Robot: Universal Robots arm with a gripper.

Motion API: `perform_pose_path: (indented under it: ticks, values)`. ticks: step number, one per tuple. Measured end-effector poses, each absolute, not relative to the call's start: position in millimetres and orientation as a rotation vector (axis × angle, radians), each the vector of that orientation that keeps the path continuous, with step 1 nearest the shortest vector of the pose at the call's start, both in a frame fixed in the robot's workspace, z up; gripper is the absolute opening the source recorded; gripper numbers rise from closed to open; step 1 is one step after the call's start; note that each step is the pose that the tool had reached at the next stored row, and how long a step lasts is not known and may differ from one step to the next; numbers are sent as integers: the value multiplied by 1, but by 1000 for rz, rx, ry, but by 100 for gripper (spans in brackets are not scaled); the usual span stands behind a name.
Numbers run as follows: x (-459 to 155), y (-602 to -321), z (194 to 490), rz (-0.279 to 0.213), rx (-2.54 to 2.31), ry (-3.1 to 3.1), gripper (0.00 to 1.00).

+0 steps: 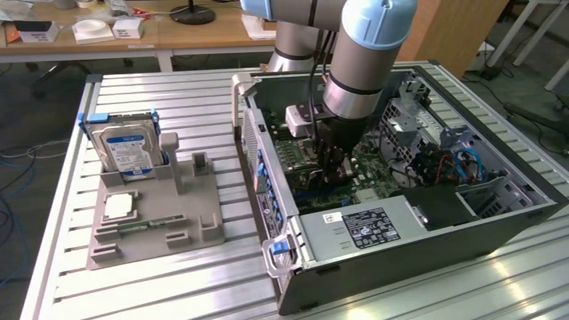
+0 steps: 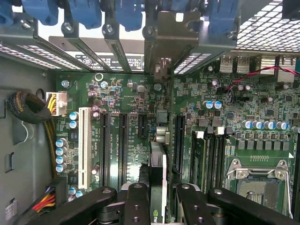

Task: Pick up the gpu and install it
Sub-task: 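Insert the gpu into the slot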

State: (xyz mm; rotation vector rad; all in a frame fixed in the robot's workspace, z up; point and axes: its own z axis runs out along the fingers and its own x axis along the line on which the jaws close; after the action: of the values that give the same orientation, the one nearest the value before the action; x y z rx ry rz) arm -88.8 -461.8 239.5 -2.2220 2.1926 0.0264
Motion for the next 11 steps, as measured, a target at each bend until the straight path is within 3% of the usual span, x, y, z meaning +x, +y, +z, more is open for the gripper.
perform_pose_path:
  ticks: [11]
  values:
    - [-88,-462,238,26,-2222,2192,27]
